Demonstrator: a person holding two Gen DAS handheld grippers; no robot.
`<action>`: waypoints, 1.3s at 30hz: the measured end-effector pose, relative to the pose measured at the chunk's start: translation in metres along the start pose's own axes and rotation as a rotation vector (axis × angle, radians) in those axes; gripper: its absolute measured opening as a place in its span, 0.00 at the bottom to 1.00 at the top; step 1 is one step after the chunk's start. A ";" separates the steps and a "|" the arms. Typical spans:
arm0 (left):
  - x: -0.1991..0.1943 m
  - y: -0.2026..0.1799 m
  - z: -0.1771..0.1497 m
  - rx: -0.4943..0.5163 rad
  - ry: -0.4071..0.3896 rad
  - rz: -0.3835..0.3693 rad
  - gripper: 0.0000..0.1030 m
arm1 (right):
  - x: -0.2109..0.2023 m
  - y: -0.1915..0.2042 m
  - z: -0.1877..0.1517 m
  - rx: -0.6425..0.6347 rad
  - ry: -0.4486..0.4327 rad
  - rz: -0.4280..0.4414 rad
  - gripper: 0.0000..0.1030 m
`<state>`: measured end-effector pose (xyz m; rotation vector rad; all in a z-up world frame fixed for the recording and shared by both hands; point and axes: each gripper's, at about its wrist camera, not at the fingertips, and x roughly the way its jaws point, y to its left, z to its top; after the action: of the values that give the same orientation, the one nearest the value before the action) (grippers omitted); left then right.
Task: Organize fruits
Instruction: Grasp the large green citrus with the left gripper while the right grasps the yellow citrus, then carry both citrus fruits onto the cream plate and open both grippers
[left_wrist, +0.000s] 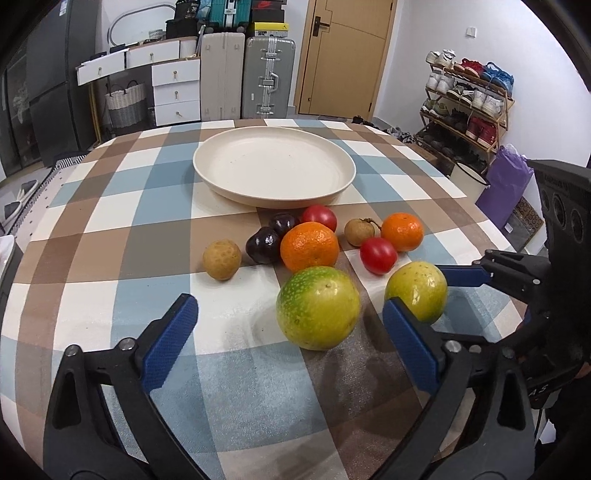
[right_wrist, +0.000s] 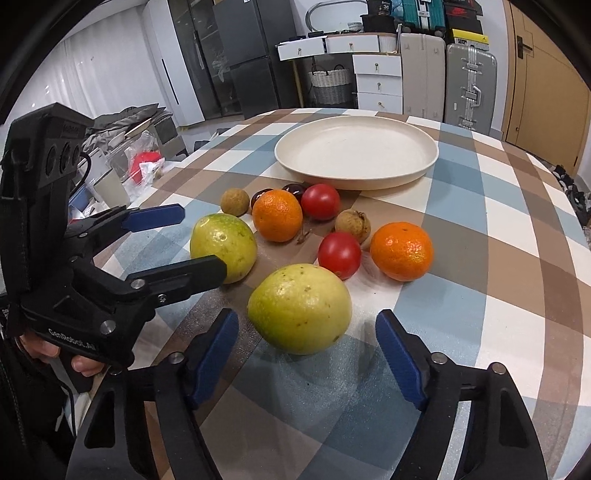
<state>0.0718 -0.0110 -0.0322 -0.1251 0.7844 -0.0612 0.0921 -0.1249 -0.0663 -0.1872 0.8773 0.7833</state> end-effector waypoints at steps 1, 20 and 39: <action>0.002 0.001 0.001 -0.002 0.006 -0.009 0.91 | 0.000 0.000 0.000 0.002 -0.001 0.004 0.70; 0.002 0.000 0.005 -0.044 0.022 -0.117 0.45 | -0.018 -0.008 -0.005 0.011 -0.054 0.030 0.53; -0.031 0.015 0.071 -0.034 -0.143 -0.016 0.45 | -0.057 -0.029 0.053 0.037 -0.184 -0.003 0.53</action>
<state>0.1003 0.0134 0.0371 -0.1665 0.6420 -0.0539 0.1225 -0.1523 0.0056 -0.0818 0.7164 0.7685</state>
